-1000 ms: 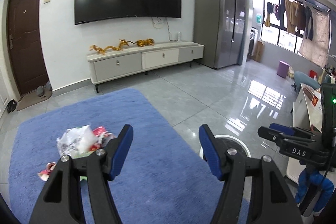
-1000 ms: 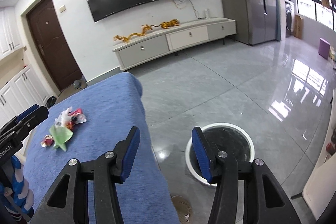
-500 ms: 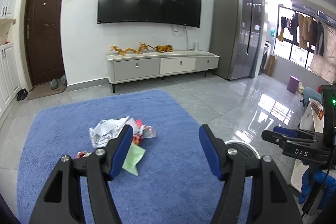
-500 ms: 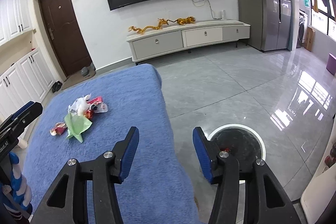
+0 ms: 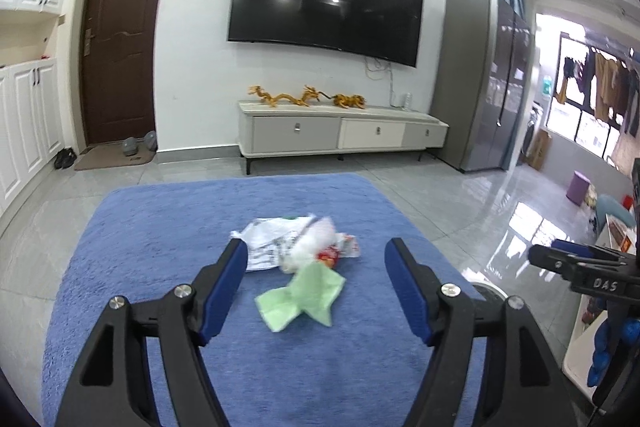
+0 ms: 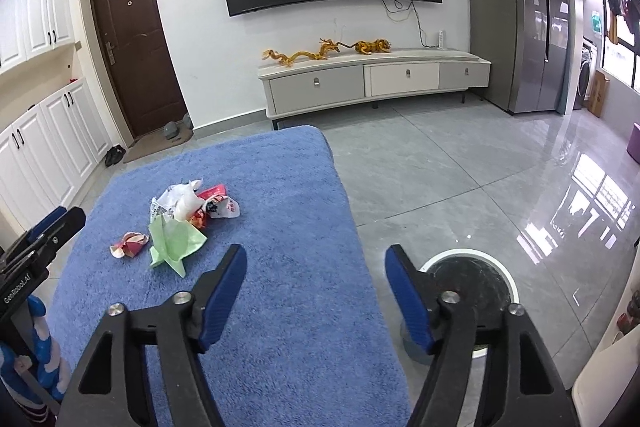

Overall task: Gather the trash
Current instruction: 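Move both open tools back toward the wrappers on the blue table, then grasp the pink wrapper with the left tool while the right tool grasps the red chip bag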

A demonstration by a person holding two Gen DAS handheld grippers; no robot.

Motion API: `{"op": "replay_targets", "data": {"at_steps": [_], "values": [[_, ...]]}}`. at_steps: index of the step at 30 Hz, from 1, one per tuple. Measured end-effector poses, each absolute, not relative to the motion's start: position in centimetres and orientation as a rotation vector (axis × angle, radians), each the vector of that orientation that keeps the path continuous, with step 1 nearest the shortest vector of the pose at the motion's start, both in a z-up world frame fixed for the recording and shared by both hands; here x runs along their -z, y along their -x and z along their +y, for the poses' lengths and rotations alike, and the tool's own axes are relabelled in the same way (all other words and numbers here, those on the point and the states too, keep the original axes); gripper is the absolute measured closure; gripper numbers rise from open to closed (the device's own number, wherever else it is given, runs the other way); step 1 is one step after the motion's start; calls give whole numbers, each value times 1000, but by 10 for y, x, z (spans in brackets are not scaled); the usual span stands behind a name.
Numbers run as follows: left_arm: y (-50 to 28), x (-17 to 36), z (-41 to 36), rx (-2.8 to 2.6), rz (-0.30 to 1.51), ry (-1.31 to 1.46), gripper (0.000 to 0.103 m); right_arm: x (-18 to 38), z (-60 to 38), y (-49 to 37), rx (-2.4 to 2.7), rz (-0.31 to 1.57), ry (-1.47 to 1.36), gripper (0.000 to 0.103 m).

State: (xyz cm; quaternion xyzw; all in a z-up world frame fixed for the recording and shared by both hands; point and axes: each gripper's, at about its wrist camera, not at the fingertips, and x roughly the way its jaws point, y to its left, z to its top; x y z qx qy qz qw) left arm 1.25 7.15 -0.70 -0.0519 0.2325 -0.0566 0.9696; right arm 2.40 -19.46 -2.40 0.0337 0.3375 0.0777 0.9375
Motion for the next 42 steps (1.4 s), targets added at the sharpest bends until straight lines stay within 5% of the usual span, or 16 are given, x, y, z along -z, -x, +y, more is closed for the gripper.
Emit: {"op": "replay_targets", "data": {"at_steps": [6,15,22,24,26,28,37,42], "values": [[-21,27,134,12,527,120,33,24,-185,-31,-163,678,-46,0],[-32,63,207,-67,639,159,33,35,-171,-56,-254,646,-97,0],[-60,84,190,89,722,153,34,67,-140,-102,-380,802,-123,0],[-73,89,177,140,738,112,34,77,-131,-118,-419,832,-141,6],[-82,92,169,157,743,66,34,90,-119,-138,-462,873,-166,28],[-93,96,162,173,750,24,34,102,-110,-156,-491,911,-197,39],[-125,113,155,187,815,-31,50,125,-81,-199,-581,974,-270,43],[-137,124,154,183,868,-20,58,131,-65,-214,-601,1005,-247,54]]}}
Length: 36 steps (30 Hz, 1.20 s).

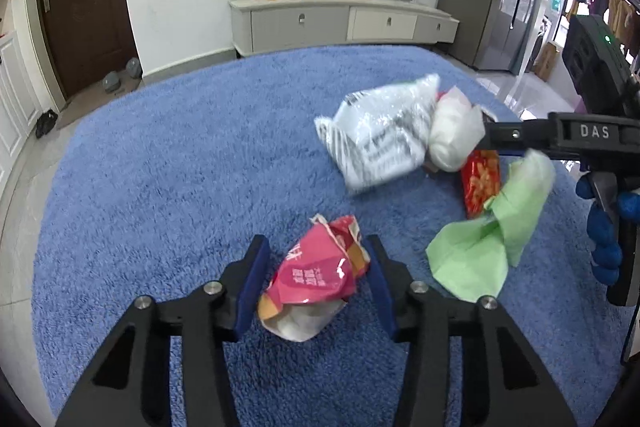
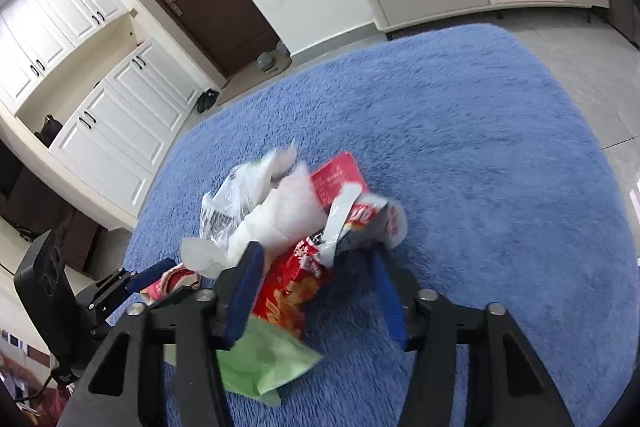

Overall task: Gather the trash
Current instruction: 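Grasp the pink wrapper with the left tool while the right tool grasps the red chip bag, then carry both wrappers over the trash bin and open both tools to drop them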

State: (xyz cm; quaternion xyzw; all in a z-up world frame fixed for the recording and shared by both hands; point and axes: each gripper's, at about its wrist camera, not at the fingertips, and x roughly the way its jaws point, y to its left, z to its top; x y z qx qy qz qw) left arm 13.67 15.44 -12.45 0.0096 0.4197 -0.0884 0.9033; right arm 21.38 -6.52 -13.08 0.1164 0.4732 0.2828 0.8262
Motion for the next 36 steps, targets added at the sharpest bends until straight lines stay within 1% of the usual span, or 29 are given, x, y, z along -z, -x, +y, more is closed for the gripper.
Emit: {"op": "replay_targets", "data": {"at_steps": [2,3,5,7,10,23,29,36], "values": [[-136,124,154,185,869,-20,60,135,-64,-213,-613,1022,-253,62],[-135,124,154,185,867,-22,62,134,-65,-211,-617,1022,-255,64],[-133,123,155,182,862,-22,66,133,-72,-204,-618,1007,-255,78],[-130,122,155,177,857,-15,68,131,-80,-200,-609,994,-257,79],[-122,120,158,174,844,10,72,124,-95,-192,-592,963,-260,80],[-60,75,157,156,735,66,72,77,-126,-128,-573,825,-216,80],[-34,48,132,183,680,22,72,61,-144,-94,-553,788,-177,80],[-16,29,78,238,640,-48,72,54,-177,-62,-489,758,-165,80]]}}
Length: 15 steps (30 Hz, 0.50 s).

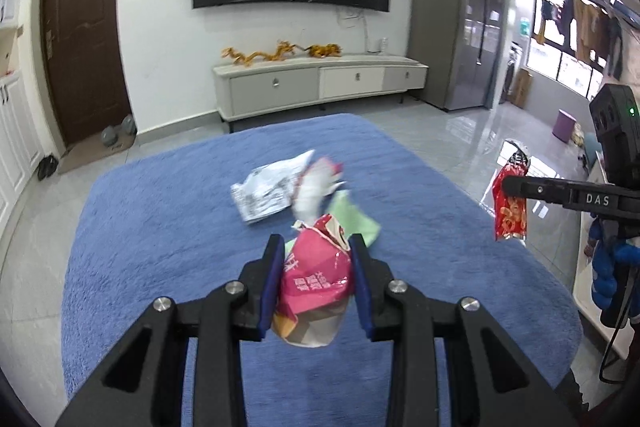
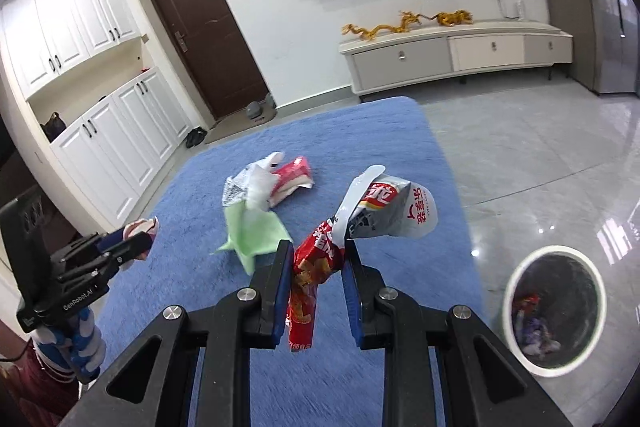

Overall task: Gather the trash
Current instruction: 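Carry both wrappers over the trash bin and open both tools to drop them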

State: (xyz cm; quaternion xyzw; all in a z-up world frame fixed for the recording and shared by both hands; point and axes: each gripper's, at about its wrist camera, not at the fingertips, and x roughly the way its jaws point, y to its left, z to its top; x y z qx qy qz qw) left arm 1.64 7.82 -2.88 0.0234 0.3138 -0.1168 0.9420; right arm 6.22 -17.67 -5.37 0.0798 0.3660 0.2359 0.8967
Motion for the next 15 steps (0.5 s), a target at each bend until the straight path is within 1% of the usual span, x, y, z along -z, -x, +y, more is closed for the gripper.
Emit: {"op": "replay_targets", "data": {"at_steps": [7,15], "values": [[-12,20,26,287,630,-110,72,56,-217,-37,-419,747,-166,80],[-13,22,-10,295,651,-179,72,71,-248,-24,-376,756,-194,80]]}}
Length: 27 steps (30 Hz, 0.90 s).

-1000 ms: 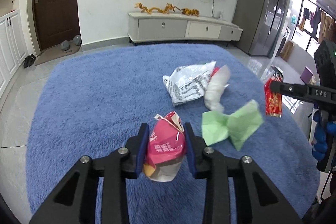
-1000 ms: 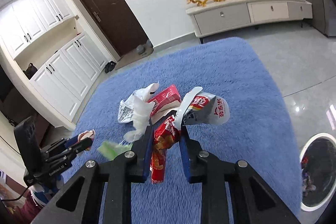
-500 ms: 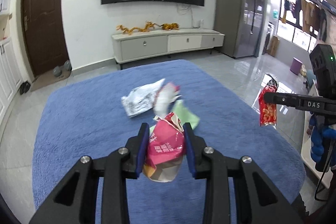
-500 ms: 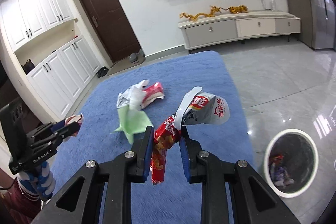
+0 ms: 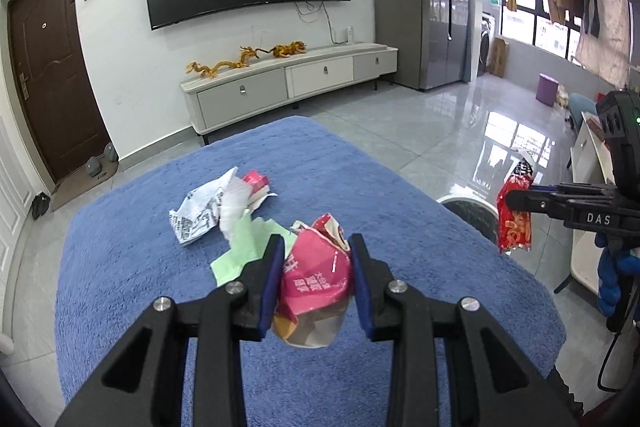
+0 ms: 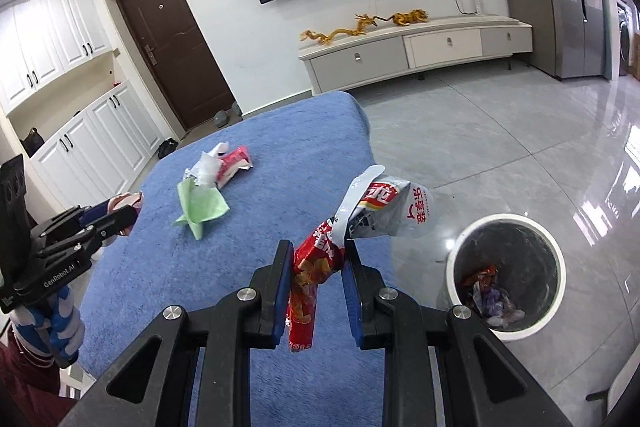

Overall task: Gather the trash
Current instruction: 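Carry both wrappers over the trash bin and open both tools to drop them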

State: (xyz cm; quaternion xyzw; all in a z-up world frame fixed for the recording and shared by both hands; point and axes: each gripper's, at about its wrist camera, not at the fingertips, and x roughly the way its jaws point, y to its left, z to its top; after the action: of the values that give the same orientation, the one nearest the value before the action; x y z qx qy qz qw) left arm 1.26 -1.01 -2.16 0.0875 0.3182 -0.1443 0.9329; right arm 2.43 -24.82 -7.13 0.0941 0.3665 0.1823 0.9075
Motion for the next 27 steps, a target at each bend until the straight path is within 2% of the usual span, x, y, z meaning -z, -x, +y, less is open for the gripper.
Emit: {"op": "replay_targets", "data": {"at_steps": [14,27], "values": [[-34,26,-69,336,685,-292,72,98,-290,-29,-375,754,-285,80],[-69,44,-170,494,707,-422,72,122,-373,-27,-216,754,-389,80]]}}
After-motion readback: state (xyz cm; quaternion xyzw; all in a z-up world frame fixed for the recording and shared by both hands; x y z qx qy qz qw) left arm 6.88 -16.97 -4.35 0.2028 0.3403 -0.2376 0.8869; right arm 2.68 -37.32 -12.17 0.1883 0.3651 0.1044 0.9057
